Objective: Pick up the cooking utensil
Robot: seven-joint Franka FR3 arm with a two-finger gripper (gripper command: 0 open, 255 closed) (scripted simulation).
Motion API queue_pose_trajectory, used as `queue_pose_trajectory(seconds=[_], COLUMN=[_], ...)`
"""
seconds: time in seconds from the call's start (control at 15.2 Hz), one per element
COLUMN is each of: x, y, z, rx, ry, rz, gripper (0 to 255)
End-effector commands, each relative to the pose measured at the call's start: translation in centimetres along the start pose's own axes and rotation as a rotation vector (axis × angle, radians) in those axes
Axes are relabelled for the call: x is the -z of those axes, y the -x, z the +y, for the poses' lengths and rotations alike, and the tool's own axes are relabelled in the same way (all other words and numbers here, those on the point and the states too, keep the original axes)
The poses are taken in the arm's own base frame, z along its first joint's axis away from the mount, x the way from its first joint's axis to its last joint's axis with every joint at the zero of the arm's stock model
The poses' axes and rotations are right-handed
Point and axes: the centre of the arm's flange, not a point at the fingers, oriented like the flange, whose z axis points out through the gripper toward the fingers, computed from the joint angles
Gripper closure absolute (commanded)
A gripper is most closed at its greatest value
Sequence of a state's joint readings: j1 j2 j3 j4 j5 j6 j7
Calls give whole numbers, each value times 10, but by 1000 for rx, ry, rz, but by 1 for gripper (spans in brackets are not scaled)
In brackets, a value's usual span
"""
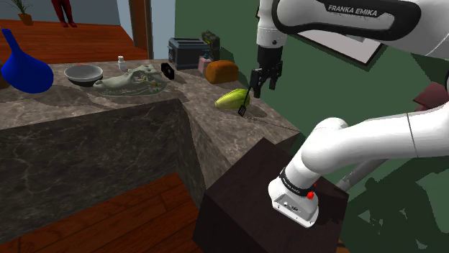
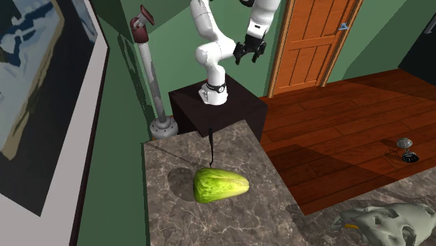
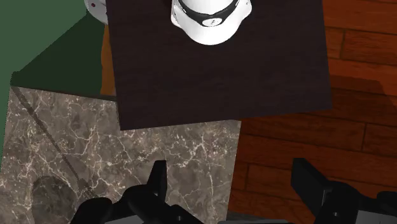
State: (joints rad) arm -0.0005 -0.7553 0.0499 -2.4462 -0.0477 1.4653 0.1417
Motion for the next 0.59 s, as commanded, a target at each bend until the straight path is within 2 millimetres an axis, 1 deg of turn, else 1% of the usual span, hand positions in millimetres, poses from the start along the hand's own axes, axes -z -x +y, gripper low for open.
queue_pose_trajectory(seconds=[0.0,0.26,0.53], x=[0,-3,-6], y=[0,-47,-89], z=[0,30,64], rx=[0,-124,-248], ry=[0,-40,-80], rz=[0,2,4], gripper=[0,0,0])
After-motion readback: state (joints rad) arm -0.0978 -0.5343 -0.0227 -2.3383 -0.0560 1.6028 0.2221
